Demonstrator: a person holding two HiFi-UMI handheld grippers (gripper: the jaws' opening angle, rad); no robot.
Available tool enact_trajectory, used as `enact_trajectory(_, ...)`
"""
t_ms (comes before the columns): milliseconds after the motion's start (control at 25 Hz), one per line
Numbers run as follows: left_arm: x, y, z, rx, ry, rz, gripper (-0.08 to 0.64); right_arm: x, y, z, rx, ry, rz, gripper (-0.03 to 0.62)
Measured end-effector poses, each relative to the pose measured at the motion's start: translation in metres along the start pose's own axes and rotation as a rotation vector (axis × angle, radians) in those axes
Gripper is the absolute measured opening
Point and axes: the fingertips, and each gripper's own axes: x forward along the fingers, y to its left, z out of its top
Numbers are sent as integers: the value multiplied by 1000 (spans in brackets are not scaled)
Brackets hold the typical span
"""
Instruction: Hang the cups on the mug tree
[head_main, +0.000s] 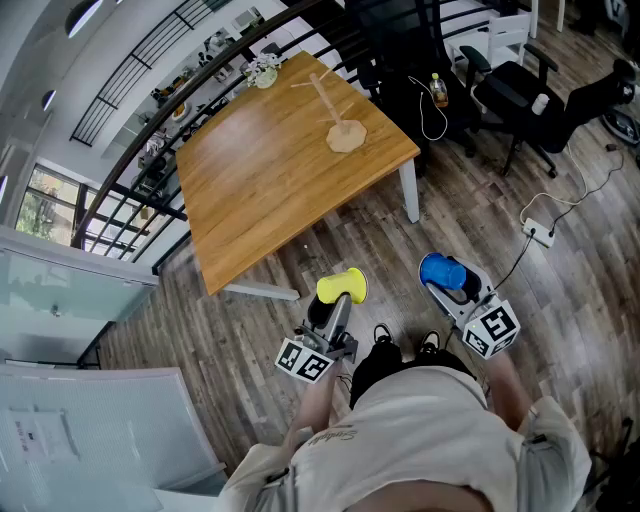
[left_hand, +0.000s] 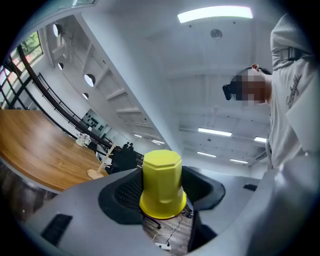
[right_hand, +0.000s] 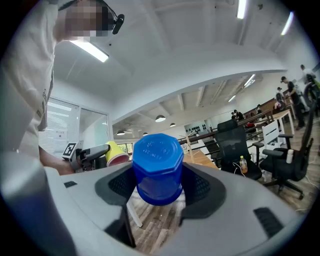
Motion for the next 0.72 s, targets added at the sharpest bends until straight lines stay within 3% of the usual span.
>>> enact_trajectory(240,19,-13,-1,1,1,-49,244,-7,-14,-2,7,-2,-21,265)
enact_trajectory(480,24,-7,1,10,20,-34,244,-2,-27,1,39,-20,-27,267)
enact_trajectory(720,29,18,-14,-13,44,1,245,24,-36,-14,41,29,-3,267)
